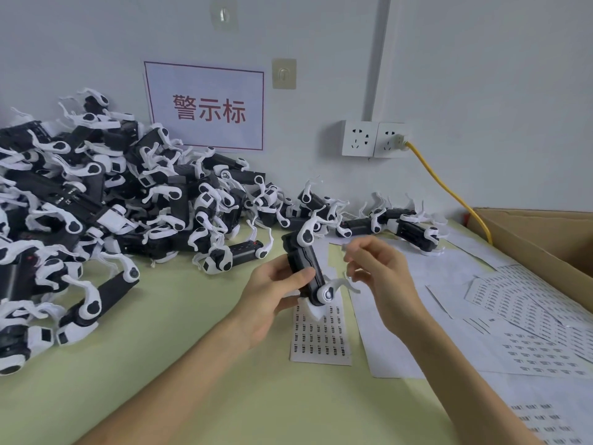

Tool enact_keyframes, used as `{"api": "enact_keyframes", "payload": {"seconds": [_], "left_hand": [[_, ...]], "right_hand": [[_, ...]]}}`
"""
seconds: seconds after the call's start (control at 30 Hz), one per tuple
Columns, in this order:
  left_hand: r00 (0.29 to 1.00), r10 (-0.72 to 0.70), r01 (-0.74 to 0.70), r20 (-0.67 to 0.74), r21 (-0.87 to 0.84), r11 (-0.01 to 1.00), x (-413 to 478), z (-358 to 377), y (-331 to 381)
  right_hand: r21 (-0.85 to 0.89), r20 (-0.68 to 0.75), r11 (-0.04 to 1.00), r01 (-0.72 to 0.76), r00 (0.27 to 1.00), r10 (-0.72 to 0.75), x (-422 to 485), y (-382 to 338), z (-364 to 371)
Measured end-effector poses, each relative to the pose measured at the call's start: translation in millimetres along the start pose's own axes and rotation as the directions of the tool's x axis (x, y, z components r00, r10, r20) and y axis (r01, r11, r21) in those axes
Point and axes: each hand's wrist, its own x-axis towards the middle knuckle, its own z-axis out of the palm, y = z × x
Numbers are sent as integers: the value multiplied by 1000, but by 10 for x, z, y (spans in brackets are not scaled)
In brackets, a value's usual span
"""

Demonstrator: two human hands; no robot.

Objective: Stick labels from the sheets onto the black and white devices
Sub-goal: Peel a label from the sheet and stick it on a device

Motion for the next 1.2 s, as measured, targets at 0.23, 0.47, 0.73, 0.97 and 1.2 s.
{"api": "enact_keyframes", "payload": {"seconds": [0.23,0.47,0.73,0.97,1.2], "left_hand": [[1000,27,-27,5,115,993,-13,24,-19],[997,73,-73,9,179,981,-25,40,-37],[988,151,-140,-26,258,956,-22,48,-46],[985,168,-150,-43,274,950,-41,79,-27],[983,179,-157,-47,301,941,-34,74,-45]], "right_hand": [[-70,232,997,29,973,-12,-80,18,114],[-115,249,993,14,968,15,-84,-7,96],[-120,254,992,27,967,5,-76,5,97],[-113,235,994,7,972,19,-79,24,115],[-139,211,990,1,977,29,-66,52,130]]}}
